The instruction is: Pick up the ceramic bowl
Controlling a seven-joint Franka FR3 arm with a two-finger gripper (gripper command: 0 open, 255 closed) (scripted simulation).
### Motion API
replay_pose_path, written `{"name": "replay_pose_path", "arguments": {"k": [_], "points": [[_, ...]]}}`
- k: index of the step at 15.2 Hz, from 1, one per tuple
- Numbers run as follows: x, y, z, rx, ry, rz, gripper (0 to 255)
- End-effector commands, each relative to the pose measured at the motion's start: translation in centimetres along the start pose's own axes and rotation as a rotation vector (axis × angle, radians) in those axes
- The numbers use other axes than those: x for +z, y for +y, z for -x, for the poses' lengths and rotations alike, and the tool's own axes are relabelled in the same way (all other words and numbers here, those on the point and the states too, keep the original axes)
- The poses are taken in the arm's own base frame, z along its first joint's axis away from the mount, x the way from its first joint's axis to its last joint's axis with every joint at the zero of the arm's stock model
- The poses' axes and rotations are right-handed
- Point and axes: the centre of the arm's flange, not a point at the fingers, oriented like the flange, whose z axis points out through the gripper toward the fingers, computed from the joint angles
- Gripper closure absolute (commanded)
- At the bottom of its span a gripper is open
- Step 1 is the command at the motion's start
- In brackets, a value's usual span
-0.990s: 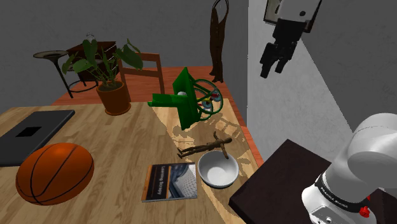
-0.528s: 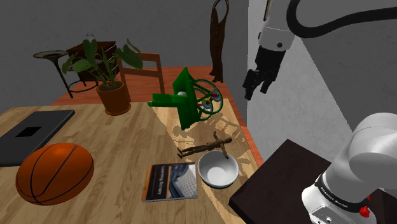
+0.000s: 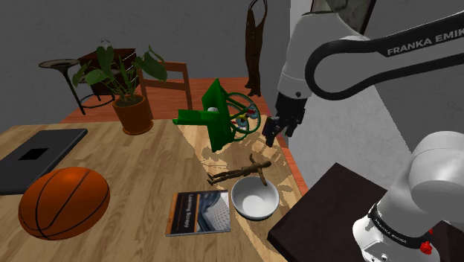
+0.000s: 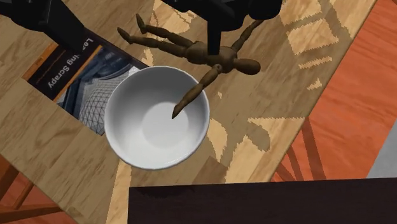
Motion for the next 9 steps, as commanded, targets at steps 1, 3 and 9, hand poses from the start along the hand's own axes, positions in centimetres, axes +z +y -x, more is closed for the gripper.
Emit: {"name": "replay_pose_path", "arguments": {"k": [1,3,9], "points": [[2.2,-1.8,-0.2,0.005,0.003,0.001,0],[4.4,-3.2,-0.3,0.008,0.003,0.003,0],[11.1,-7.5,-0.6,0.019,0.004,0.01,0]]}}
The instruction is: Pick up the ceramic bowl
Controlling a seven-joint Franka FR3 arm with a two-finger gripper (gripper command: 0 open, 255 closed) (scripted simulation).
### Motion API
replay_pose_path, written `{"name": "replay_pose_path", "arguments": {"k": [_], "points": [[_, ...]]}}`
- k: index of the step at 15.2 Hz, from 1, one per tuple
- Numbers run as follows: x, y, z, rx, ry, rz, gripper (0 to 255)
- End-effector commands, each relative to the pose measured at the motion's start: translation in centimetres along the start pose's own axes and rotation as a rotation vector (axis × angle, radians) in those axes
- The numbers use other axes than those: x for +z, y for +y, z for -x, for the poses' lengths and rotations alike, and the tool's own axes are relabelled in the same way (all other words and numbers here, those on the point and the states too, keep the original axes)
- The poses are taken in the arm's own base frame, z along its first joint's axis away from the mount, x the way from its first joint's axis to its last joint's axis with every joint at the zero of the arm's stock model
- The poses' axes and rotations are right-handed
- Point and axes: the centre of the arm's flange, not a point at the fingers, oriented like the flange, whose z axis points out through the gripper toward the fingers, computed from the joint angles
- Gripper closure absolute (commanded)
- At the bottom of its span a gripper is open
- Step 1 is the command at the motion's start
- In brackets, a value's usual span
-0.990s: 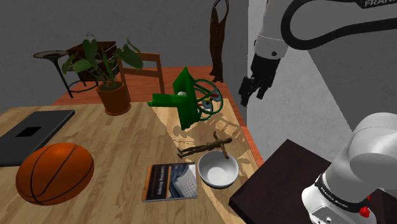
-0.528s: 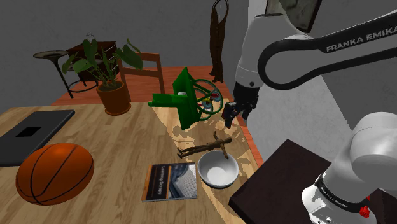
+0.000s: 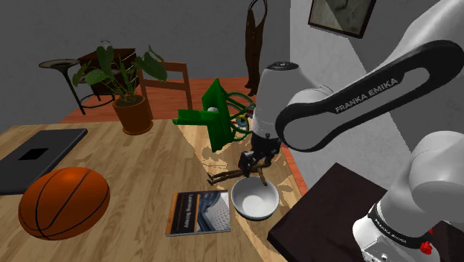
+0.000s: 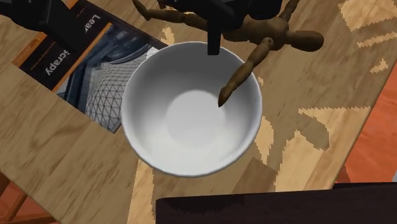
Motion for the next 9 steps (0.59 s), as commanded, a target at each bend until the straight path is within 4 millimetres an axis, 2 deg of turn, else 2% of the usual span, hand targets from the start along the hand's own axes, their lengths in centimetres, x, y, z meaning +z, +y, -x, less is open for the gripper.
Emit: {"name": "replay_pose_path", "arguments": {"k": [1,9], "points": [[2.2,-1.3,-0.2,0.005,0.002,0.0,0],[11.1,-7.1,-0.7,0.019,0.003,0.008,0]]}}
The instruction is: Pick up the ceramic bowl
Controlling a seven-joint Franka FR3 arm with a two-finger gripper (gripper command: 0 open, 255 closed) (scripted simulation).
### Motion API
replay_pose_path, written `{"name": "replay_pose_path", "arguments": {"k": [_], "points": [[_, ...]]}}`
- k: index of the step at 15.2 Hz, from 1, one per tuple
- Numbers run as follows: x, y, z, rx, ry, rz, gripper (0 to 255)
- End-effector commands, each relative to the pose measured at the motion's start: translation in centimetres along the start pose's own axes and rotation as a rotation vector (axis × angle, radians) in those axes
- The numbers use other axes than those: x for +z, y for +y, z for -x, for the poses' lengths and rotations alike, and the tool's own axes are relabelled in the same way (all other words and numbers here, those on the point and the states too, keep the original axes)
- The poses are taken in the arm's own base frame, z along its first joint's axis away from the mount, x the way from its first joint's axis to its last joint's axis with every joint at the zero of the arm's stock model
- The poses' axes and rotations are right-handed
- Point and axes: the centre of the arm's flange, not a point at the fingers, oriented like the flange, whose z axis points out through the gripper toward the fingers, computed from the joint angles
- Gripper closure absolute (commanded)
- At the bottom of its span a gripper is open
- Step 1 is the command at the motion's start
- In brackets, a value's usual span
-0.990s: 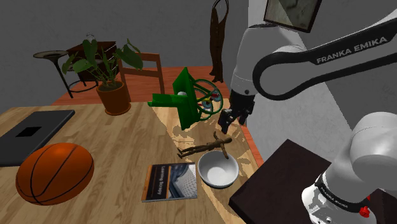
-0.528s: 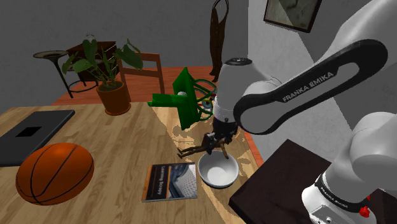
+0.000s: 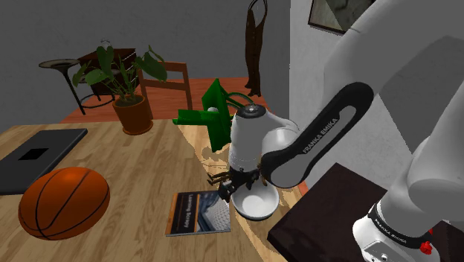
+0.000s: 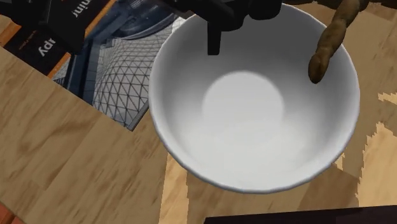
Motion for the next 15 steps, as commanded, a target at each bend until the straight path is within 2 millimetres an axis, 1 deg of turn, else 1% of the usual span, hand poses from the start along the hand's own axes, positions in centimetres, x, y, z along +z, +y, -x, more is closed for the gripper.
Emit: {"name": "replay_pose_path", "arguments": {"k": [1,7,8,10,11,15], "points": [[1.7,-0.8,0.2,0.001,0.001,-0.001,0],[4.9,-0.6,0.4,0.001,0.001,-0.001,0],[5.2,-0.6,0.4,0.001,0.001,-0.001,0],[5.2,-0.6,0.4,0.001,0.001,-0.001,0],[5.2,-0.6,0.4,0.001,0.001,-0.001,255],[5.2,-0.6,0.4,0.001,0.001,-0.001,255]]}}
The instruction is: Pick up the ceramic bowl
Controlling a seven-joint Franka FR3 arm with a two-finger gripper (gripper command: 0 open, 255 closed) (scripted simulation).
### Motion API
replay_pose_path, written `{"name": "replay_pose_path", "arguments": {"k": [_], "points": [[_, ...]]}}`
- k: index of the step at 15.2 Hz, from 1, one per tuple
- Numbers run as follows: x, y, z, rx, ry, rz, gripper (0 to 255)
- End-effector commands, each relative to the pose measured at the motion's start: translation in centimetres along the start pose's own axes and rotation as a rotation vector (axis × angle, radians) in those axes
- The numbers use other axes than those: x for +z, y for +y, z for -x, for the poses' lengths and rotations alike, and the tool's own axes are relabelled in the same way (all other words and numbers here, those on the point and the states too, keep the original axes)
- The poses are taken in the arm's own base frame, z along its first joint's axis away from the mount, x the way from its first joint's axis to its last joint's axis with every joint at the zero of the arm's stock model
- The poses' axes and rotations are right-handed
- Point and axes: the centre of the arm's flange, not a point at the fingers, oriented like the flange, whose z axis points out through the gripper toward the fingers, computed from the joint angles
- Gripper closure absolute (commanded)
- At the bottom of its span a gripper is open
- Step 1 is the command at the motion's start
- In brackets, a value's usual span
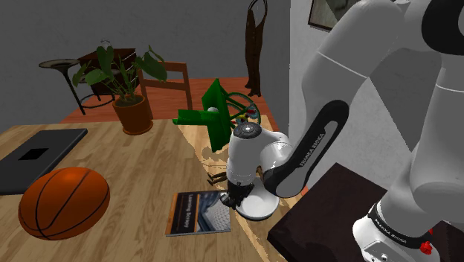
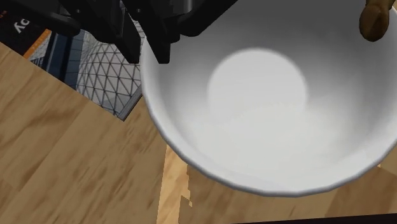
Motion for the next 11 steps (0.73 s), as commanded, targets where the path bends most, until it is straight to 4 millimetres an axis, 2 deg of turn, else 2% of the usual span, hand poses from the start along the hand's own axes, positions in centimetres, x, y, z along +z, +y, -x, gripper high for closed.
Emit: {"name": "replay_pose_path", "arguments": {"k": [1,5,11], "points": [[0.0,0.0,0.0,0.0,-0.001,0.0,255],[0.0,0.0,0.0,0.0,-0.001,0.0,255],[-3.1,-0.1,-0.2,0.0,-0.001,0.0,255]]}}
